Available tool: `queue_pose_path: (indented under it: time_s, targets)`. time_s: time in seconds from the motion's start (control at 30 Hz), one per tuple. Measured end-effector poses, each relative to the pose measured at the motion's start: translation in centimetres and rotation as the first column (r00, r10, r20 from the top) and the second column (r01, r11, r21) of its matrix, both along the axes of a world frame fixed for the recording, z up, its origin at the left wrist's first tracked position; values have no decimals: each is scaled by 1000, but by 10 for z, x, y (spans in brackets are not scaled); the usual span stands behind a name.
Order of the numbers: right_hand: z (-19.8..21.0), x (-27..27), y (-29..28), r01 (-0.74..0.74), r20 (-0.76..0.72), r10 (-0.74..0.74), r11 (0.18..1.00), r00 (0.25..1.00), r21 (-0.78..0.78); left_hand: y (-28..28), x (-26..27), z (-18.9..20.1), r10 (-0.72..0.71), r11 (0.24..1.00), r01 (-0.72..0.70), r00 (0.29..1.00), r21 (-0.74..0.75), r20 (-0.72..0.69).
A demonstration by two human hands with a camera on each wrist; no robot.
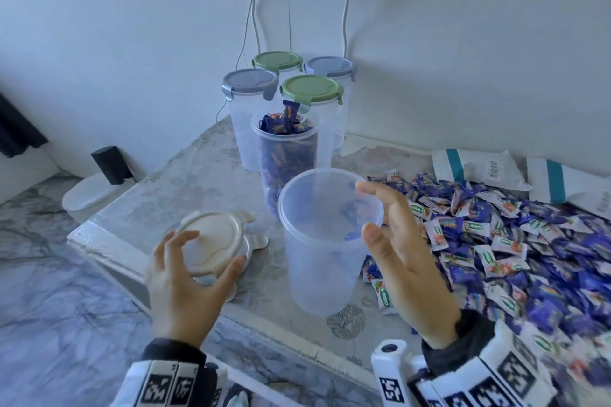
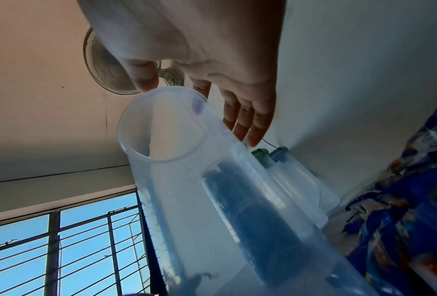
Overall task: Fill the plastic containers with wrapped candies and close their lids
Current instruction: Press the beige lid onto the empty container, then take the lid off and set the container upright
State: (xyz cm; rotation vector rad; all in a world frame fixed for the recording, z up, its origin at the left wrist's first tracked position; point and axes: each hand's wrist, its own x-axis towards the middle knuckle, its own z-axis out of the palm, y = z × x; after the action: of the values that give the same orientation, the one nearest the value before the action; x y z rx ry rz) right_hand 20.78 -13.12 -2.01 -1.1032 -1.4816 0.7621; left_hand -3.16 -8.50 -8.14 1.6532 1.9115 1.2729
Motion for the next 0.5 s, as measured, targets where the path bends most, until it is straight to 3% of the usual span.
queue_pose_path:
  time_s: [0.17,0.5]
  targets:
    - [-1,-1,-2,-22,-40,21,1000,999,-23,8,7,-28,-32,967,-2,991,-253,-127]
    - [-1,0,-4,-27,-28,25,998,999,-49,35,3,-26,-126,951,75,980,-299,-154]
